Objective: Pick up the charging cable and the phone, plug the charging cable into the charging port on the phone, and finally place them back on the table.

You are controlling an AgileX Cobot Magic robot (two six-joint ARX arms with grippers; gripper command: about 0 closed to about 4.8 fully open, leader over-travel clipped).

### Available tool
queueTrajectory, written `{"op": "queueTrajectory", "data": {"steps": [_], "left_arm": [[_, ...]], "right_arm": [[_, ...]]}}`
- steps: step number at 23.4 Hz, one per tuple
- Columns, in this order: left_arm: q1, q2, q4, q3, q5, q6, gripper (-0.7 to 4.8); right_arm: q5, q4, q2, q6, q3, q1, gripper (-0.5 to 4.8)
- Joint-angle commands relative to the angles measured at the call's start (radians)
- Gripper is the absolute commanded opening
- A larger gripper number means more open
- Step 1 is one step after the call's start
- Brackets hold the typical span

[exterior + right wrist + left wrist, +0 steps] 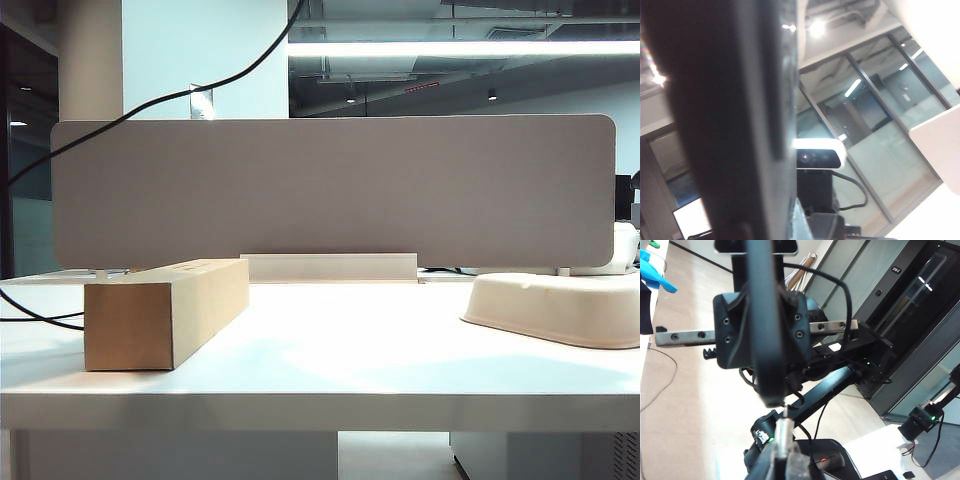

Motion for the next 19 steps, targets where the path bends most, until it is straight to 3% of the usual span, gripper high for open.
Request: {"op": "queueTrajectory", "data": {"steps": [1,17,19], "left_arm": [[0.0,-0.003,0.015,0.002,0.008,-0.011,-0.06],[0.0,0.012,0.069,0.003,-0.019,-0.039,-0.06],[0.0,0.012,0.105,0.003,-0.019,-0.08,-0.06]], "right_arm": [[0.002,0.038,-0.001,-0.003,0.008,0.0,-0.05],[-0.018,0.051,0.003,-0.004,0.008,0.0,-0.05],[-0.018,0.052,0.016,-0.005,0.008,0.0,-0.05]]}}
